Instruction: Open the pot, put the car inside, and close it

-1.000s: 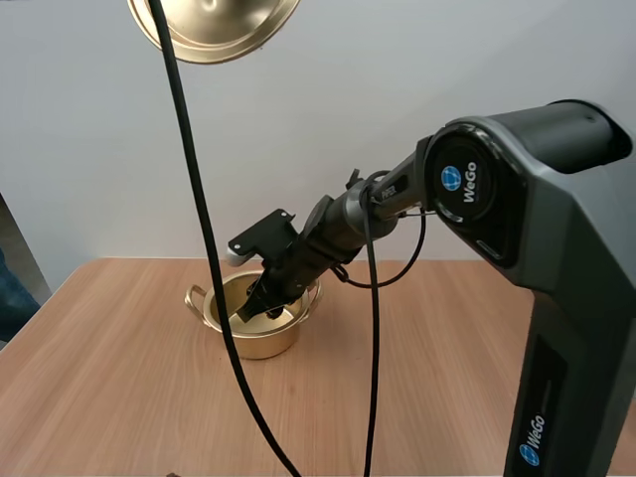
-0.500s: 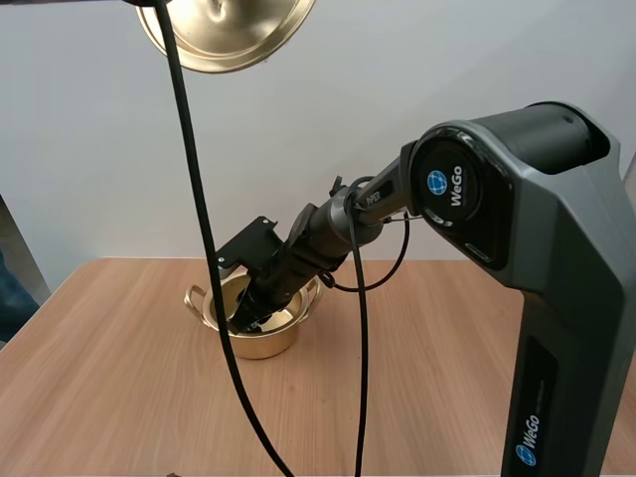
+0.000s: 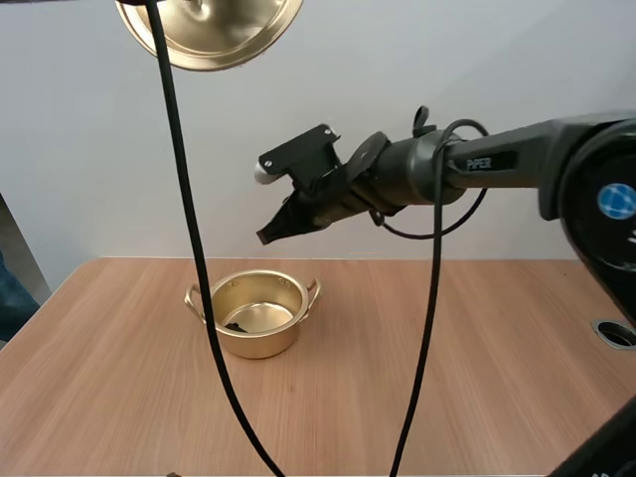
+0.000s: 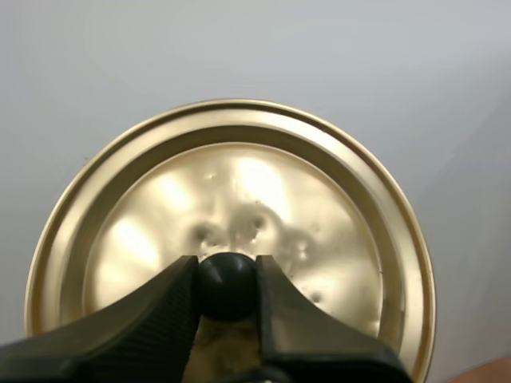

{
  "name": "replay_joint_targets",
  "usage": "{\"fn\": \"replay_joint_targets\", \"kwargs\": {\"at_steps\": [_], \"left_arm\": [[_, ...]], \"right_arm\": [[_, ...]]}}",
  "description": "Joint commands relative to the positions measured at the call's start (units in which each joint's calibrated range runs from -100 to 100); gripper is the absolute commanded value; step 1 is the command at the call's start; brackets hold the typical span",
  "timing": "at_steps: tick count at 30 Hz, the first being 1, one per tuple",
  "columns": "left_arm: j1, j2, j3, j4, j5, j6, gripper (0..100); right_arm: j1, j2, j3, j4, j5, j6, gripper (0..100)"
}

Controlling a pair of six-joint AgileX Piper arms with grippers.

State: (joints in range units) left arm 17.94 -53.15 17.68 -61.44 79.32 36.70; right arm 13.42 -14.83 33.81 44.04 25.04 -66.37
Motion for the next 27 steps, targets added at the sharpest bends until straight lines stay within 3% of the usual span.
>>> {"fn": "replay_joint_targets", "kwargs": {"at_steps": [1,6,10,16,21,24,27], "left_arm": [[0.03,1.3,1.0,3.4,1.0,1.7,0],[-0.13,8.7,4.7,6.1,13.2,5.5,0],[-1.71,18.2,6.4,9.4,18.0,9.7,0],[-8.94,30.9,6.4,21.4,7.2,10.8,0],[-14.8,38.4,6.4,28.6,4.5,10.3,0],[-16.32,41.6,6.4,31.9,1.0,7.1,0],[-16.52,44.8,6.4,33.4,2.5,6.6,0]], "right_arm": [[-5.5,-6.2,0.0,-0.1,0.2,2.0,0],[-13.8,-16.3,1.6,-0.1,2.7,4.8,0],[-18.7,-25.7,4.1,-0.1,8.8,4.8,0],[-22.2,-37.2,7.8,-0.1,12.7,4.8,0],[-23.2,-38.5,9.6,-2.0,20.4,5.8,0],[-23.7,-38.6,11.0,-5.6,19.6,7.8,0],[-24.5,-38.8,12.8,-6.4,16.1,8.7,0]]}}
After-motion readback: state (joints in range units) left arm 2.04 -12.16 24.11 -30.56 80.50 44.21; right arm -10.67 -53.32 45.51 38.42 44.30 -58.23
